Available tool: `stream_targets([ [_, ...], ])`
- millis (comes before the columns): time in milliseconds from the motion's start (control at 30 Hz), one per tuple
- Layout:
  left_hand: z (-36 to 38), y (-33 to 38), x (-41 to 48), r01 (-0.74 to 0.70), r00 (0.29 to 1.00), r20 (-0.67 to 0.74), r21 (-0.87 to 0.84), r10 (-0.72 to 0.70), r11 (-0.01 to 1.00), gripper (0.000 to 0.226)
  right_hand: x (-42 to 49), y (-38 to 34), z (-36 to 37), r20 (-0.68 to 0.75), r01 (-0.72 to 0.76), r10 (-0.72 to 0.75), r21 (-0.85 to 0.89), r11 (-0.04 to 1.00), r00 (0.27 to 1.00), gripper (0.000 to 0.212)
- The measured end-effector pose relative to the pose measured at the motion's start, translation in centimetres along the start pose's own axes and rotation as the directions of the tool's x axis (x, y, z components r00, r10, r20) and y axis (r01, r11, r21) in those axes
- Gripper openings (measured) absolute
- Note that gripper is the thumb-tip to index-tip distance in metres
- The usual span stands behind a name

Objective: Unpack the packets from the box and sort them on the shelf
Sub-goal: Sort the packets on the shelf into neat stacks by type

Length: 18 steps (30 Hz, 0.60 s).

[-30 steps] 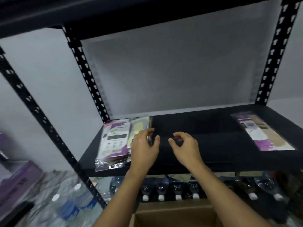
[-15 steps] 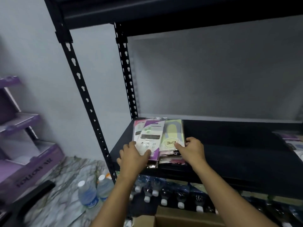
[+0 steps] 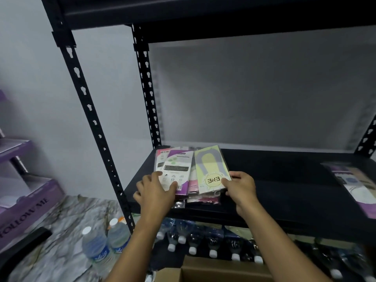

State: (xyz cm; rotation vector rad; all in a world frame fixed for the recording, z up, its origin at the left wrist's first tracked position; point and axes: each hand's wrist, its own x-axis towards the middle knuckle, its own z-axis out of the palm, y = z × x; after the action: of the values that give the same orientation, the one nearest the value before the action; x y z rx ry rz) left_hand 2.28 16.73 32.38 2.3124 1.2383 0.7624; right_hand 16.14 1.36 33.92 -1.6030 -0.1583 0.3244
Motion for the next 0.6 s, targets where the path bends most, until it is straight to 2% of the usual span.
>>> stream_targets([
  [100,0.2,1.5,-1.1,-0.147,0.984,-0.107,-0.048,0.142,0.988,0.045,-0.5,0.3,-0.8,0.001,-0.028,0.028,0.111,0.993,1.000,0.021],
  [200,0.8,3.6,-2.4,-0.251,0.968,-0.081,-0.275,0.238,0.928,0.033,-1.2,0.3,-1.6,0.006,-0.013,0.012,0.159,0.987,1.000,0.025],
  [300,1.1,5.8,-3.5,-0.188,0.970,0.040,-0.507,0.240,0.841,0.037,-2.0,0.1,-2.2,0.022,0.018,-0.023,0.221,0.975,0.999,0.027],
  [400,1.1,7.4,-4.0,-0.067,0.961,0.181,-0.584,0.210,0.809,0.043,-2.6,-0.1,-2.9,0.060,0.032,-0.051,0.282,0.959,0.997,0.025],
  [467,1.2,8.0,-4.4,-0.022,0.953,0.218,-0.640,0.209,0.768,0.042,-2.8,-0.2,-3.3,0.092,0.029,-0.061,0.316,0.948,0.994,0.025],
  [600,1.0,8.7,-5.0,0.125,0.941,0.288,-0.784,0.178,0.609,0.044,-3.1,-0.3,-4.4,0.123,0.018,-0.060,0.320,0.947,0.991,0.026],
])
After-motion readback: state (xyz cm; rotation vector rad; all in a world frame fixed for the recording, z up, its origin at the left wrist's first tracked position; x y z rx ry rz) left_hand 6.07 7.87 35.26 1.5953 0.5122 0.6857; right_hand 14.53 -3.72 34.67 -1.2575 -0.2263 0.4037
